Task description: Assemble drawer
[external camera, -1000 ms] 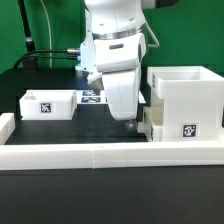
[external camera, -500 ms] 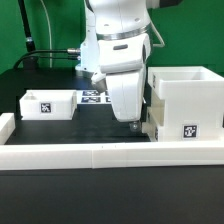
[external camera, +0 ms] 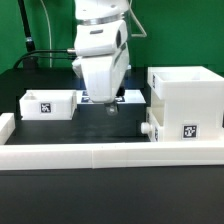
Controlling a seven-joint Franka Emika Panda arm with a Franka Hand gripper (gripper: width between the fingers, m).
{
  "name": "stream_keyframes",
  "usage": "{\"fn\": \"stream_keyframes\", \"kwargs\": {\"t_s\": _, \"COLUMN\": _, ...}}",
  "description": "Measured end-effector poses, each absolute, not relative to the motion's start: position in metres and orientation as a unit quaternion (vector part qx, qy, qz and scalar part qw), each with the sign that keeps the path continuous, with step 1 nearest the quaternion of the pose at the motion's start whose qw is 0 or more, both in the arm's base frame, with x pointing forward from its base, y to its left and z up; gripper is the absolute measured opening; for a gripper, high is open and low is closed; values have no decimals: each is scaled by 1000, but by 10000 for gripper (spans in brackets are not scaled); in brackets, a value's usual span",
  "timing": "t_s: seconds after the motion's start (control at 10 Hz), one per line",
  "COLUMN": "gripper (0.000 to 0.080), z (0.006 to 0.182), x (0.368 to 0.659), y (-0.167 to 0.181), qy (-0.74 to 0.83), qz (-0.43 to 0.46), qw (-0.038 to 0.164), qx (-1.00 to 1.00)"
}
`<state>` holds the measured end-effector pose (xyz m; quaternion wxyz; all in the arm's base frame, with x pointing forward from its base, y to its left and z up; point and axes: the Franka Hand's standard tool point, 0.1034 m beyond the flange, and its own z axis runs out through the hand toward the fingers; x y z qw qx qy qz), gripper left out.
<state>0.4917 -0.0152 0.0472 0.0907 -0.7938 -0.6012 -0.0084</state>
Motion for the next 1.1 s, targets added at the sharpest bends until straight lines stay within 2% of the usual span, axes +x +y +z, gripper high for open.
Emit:
{"fn": "stream_keyframes", "kwargs": {"t_s": 0.5, "gripper": 649, "z": 62, "x": 452, "y": -60, "qy": -597, "qz": -3, "qw": 86, "qx": -797}}
{"fn": "stream_keyframes", "kwargs": {"t_s": 0.9, "gripper": 649, "z": 58, "x": 449, "y": -62, "qy": -540, "qz": 4, "qw": 89, "qx": -837}}
{"fn": "stream_keyframes", "kwargs": {"t_s": 1.0, "gripper": 649, "z": 50, "x": 442, "y": -74, "qy": -495, "qz": -1, "qw": 85, "qx": -865}}
{"fn": "stream_keyframes", "kwargs": {"t_s": 1.1, "gripper": 649, "z": 50, "x": 434, "y": -86, "qy": -432, "qz": 7, "qw": 82, "qx": -898}}
